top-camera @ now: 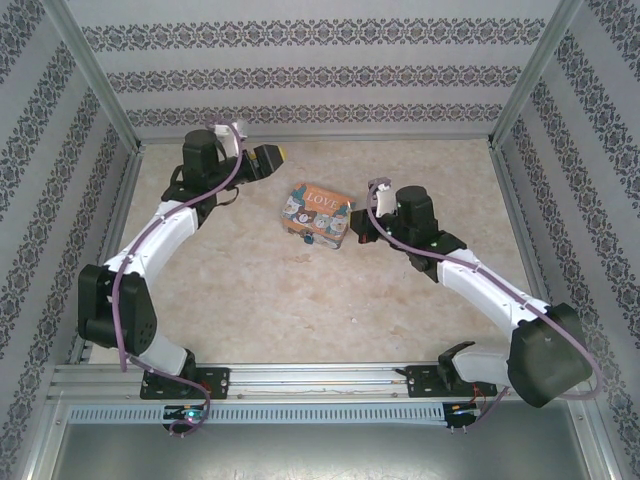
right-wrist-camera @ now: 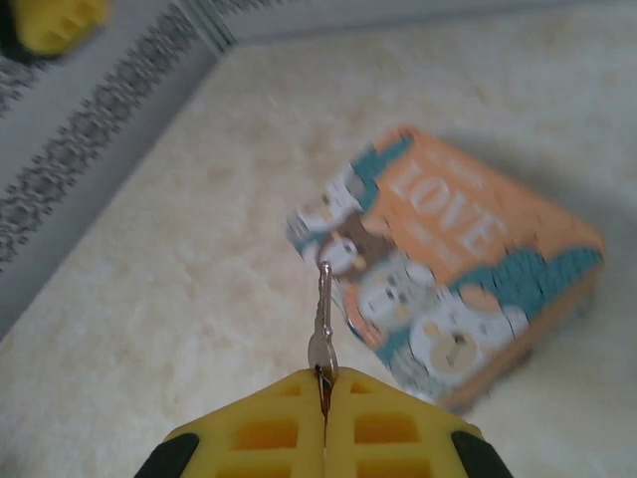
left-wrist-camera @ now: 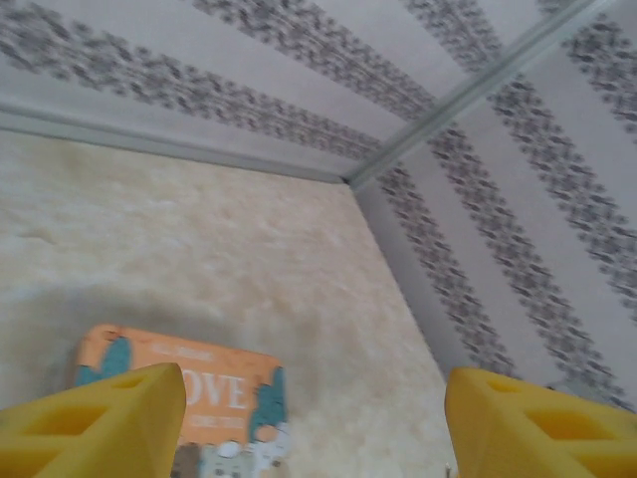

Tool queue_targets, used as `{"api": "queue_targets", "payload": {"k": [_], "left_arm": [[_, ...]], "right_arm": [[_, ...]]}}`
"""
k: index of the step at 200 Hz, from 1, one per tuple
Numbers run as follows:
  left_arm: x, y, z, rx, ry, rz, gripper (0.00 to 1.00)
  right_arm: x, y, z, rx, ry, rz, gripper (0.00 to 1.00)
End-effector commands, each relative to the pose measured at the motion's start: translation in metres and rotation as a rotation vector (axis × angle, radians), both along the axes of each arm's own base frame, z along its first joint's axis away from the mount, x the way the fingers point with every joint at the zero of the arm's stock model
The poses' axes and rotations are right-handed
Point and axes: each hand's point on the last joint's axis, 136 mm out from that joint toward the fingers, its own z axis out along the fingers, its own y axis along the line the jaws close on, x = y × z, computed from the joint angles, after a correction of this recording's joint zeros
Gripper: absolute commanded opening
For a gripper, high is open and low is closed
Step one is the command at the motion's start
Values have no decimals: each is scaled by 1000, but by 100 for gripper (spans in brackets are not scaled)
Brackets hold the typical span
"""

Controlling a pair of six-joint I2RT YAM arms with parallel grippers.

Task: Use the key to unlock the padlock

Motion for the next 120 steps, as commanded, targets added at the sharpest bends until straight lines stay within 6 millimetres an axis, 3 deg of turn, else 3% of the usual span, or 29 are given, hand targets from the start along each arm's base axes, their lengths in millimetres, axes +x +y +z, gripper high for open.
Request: {"api": "queue_targets", "payload": {"k": [1, 42, 120], "left_arm": [[-18, -36, 25, -113, -7, -177, 68], [-44, -73, 38, -127, -51, -360, 66], [-72, -105, 26, -86, -67, -492, 56]], "right_arm": [[4, 10, 50, 86, -240, 76, 0], [5, 23, 74, 118, -326, 154, 0], [-1, 38, 77, 146, -302, 216, 0]]}}
